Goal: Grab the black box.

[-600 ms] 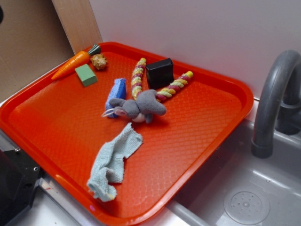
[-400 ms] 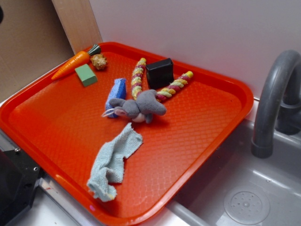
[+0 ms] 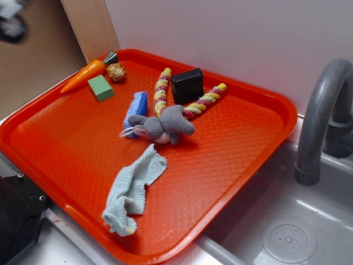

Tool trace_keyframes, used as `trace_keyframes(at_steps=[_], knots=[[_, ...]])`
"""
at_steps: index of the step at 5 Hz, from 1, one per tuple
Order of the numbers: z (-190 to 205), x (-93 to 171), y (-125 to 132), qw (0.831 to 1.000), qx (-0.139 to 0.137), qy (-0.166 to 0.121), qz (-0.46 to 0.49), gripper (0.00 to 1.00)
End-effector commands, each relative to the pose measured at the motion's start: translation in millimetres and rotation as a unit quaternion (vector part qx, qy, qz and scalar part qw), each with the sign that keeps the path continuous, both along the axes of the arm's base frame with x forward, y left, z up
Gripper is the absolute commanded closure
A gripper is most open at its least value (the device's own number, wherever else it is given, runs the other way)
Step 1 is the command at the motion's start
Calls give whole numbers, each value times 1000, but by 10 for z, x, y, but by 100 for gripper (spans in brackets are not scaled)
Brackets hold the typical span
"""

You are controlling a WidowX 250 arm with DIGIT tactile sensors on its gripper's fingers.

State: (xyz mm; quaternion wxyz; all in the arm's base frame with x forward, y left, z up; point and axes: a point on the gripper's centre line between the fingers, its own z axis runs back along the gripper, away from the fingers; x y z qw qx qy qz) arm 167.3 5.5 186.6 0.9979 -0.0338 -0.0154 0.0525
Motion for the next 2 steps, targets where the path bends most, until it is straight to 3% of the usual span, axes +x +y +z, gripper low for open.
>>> trace_keyframes(at_steps=[1, 2], knots=[[-580, 974, 177, 996, -44, -74, -37, 0], [-700, 1152, -254, 985, -5, -103, -137, 0]])
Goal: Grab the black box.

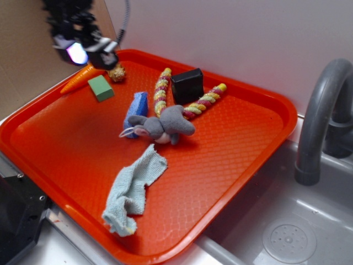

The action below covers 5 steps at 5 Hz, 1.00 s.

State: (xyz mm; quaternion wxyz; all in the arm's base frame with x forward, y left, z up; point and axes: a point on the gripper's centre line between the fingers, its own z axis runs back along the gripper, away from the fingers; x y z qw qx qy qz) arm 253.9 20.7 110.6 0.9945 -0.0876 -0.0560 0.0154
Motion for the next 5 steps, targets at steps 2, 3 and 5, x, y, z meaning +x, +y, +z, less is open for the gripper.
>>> trace_keyframes(at_steps=[2, 3, 5], knots=[[109, 544, -701, 980, 95, -97, -147, 0], [111, 573, -580, 981, 90, -96, -140, 0], [-1, 702, -574, 978, 91, -94, -163, 0]])
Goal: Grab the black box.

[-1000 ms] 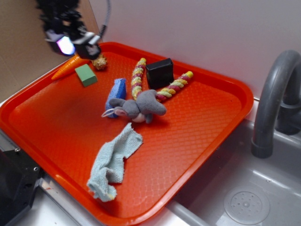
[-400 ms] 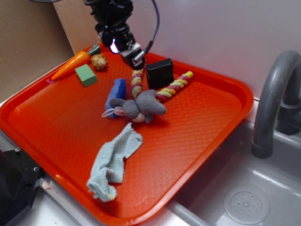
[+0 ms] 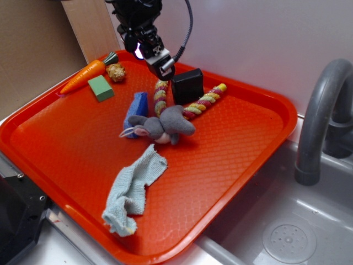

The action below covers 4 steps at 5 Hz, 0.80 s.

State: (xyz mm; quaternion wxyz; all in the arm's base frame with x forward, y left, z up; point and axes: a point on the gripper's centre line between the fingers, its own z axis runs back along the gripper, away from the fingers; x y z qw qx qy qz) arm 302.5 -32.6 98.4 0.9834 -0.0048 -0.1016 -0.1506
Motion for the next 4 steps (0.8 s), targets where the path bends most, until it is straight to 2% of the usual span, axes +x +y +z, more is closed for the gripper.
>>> trace_keyframes(at_steps=[1, 2, 3, 4], knots=[[-92, 403, -71, 999, -11, -40, -30, 0], [-330, 515, -334, 995, -43, -21, -89, 0], [-486, 377, -497, 996, -25, 18, -82, 60], [-499, 332, -480, 998, -3, 17, -66, 100]])
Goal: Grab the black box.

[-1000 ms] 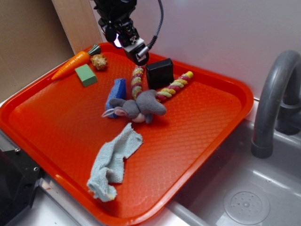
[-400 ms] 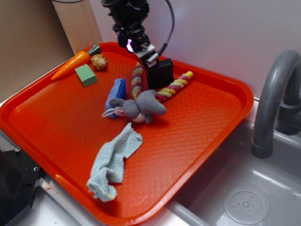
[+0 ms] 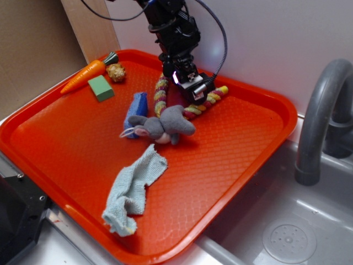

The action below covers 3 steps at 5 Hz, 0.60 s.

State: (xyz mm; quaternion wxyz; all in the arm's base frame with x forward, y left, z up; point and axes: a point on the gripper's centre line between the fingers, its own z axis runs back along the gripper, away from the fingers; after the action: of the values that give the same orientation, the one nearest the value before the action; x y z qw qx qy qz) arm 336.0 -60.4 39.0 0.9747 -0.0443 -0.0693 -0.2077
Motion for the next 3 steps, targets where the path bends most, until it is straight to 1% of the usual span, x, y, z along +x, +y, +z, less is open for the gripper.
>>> trace_keyframes(at_steps=[1, 2, 3], knots=[[222, -95, -157, 999, 23, -28, 4, 100], [632, -343, -5, 998, 33, -43, 27, 100], [1120, -676, 224, 994, 17, -69, 77, 100]])
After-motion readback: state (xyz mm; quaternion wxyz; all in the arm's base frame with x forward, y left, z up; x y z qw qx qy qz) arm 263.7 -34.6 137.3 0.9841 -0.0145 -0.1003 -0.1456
